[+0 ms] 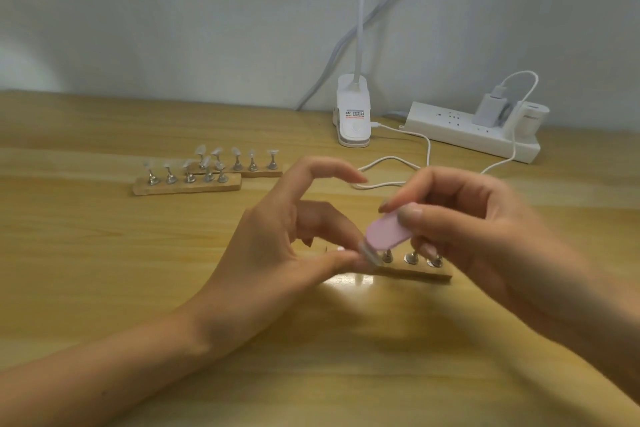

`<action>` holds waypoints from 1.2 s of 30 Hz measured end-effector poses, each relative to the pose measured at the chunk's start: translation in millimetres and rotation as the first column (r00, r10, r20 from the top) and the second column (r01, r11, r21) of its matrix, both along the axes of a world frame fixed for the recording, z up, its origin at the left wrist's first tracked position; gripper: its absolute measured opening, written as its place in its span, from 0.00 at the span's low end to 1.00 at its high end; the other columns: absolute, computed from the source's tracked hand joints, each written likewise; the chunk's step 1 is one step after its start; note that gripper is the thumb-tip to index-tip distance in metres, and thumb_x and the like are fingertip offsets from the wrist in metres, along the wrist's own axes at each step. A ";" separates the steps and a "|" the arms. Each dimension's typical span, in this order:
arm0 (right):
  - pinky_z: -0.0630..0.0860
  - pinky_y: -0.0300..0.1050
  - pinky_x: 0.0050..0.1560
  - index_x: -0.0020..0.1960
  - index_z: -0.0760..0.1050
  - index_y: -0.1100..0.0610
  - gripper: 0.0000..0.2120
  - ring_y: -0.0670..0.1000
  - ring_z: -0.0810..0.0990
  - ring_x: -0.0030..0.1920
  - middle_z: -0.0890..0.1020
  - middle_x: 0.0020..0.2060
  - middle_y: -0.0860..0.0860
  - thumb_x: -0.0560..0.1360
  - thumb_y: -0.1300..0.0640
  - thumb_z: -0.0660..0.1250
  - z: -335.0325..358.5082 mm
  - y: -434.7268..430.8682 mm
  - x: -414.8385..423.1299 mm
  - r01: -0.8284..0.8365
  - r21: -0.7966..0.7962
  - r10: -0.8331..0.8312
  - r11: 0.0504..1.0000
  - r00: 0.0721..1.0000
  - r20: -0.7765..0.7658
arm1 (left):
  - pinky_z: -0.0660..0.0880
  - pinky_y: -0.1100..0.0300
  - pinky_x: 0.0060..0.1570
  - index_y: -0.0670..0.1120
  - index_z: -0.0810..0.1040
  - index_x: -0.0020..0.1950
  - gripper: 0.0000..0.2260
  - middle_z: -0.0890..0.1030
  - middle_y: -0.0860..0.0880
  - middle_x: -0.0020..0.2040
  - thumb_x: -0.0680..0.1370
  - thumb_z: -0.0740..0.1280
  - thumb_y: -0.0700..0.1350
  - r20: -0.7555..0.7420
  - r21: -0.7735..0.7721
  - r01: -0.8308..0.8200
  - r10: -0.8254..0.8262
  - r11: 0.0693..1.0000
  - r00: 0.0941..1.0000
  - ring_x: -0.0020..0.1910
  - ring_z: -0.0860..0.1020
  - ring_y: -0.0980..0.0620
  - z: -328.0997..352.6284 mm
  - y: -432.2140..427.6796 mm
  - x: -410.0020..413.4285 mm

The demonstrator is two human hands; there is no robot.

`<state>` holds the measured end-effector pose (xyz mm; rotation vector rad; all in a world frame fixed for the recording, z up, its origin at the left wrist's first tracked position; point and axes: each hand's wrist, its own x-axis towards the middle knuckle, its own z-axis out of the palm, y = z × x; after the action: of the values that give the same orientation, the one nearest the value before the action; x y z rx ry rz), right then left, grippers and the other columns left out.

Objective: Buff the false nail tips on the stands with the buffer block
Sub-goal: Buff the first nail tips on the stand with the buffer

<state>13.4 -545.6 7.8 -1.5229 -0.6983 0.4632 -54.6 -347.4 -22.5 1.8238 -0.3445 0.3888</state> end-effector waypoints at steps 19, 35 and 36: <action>0.74 0.33 0.38 0.44 0.84 0.52 0.03 0.44 0.77 0.35 0.86 0.41 0.52 0.72 0.56 0.72 -5.9 4.9 -11.0 -0.104 -0.009 0.103 0.995 0.992 -0.079 | 0.69 0.62 0.37 0.56 0.72 0.63 0.23 0.86 0.53 0.39 0.71 0.74 0.44 0.026 -0.037 0.001 0.000 0.999 1.000 0.39 0.83 0.54 -1.2 -1.0 -1.3; 0.74 0.33 0.38 0.47 0.84 0.51 0.06 0.43 0.78 0.37 0.86 0.42 0.50 0.72 0.51 0.72 -5.1 1.0 -6.9 -0.125 -0.049 0.125 0.991 0.992 0.001 | 0.69 0.62 0.36 0.56 0.72 0.62 0.23 0.86 0.51 0.39 0.71 0.75 0.44 -0.001 -0.097 0.023 -0.023 0.995 1.000 0.38 0.82 0.54 -3.2 -0.5 -1.7; 0.73 0.34 0.37 0.47 0.84 0.51 0.07 0.44 0.77 0.36 0.86 0.42 0.51 0.72 0.50 0.72 -4.6 -0.4 -4.5 -0.102 -0.046 0.103 0.994 0.995 0.020 | 0.69 0.62 0.37 0.55 0.71 0.62 0.23 0.86 0.51 0.40 0.71 0.75 0.45 0.003 -0.094 0.023 -0.022 0.995 1.000 0.38 0.83 0.54 -2.8 0.1 -1.5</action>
<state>8.9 -546.0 3.2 -1.5410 -0.7907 0.5428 -56.1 -347.3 -25.3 1.7266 -0.3425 0.3852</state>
